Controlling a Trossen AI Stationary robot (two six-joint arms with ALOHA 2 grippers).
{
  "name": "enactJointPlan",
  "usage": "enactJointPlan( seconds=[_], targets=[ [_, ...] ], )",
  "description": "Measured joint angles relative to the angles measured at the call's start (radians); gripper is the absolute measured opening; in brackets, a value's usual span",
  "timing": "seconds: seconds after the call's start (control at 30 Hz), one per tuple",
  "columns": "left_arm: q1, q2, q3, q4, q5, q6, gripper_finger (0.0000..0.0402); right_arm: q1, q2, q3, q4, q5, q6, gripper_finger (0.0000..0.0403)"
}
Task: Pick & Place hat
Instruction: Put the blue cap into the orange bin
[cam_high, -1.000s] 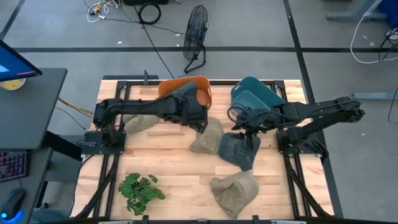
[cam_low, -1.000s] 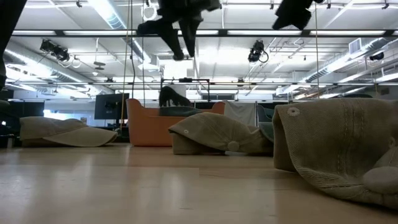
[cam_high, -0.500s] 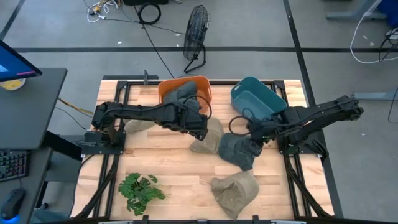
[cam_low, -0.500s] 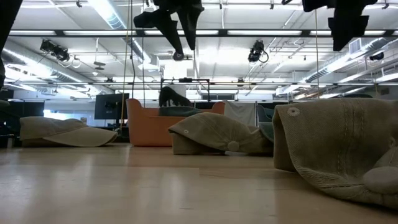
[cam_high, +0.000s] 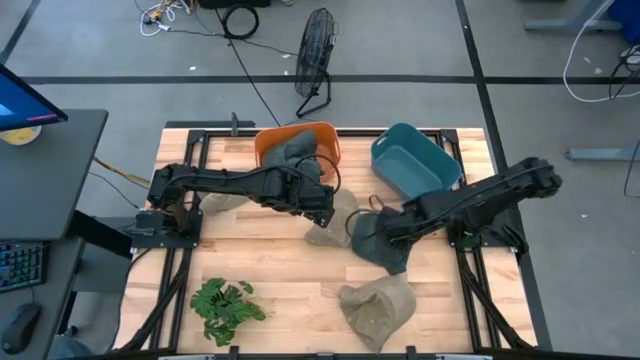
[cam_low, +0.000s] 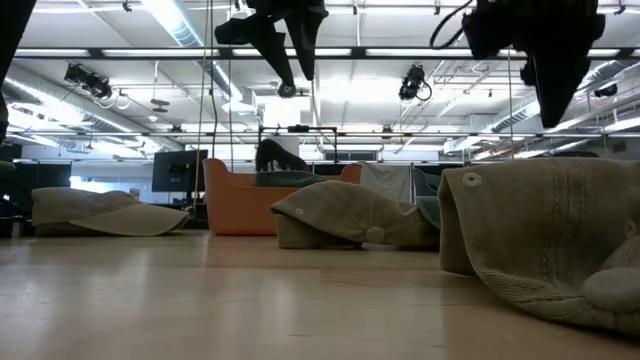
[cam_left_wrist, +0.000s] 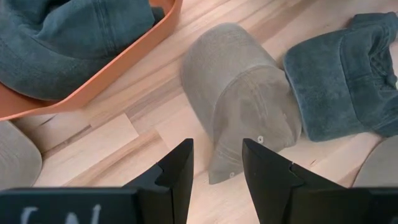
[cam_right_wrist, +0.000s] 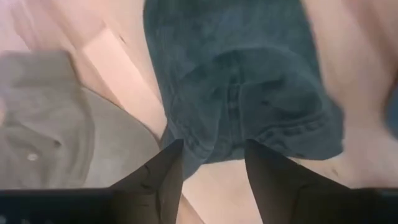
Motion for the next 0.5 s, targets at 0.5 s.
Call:
enactJointPlan(
  seconds=[0.5],
  targets=[
    [0.0,0.0,0.0,0.0,0.0,0.006,0.014,-0.006,0.315,-0.001,0.094,0.027,-0.059,0.0191]
  ],
)
